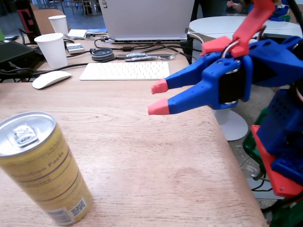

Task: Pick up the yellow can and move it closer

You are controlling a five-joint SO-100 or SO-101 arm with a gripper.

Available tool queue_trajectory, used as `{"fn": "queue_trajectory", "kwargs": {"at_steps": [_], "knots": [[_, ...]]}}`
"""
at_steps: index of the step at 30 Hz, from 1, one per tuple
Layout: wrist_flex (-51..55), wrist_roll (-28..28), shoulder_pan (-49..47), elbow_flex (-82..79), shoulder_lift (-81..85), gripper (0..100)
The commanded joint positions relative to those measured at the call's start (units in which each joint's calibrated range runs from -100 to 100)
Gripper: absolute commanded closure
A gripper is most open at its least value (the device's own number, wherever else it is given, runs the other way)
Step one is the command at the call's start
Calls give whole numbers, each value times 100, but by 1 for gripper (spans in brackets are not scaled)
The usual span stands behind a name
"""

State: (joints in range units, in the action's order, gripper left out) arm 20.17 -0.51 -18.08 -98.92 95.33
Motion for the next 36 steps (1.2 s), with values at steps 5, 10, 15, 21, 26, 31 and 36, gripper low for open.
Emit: {"fn": "queue_trajectory", "kwargs": {"at_steps": [5, 10, 15, 21, 26, 31, 36], "knots": [[-21, -10, -19, -61, 72, 75], [-21, -10, -19, -61, 72, 75], [-21, -10, -19, -61, 72, 75], [-21, -10, -19, -61, 72, 75], [-21, -10, 15, -61, 72, 75], [-21, 34, -19, -61, 72, 75], [-21, -5, -36, -61, 72, 75]]}}
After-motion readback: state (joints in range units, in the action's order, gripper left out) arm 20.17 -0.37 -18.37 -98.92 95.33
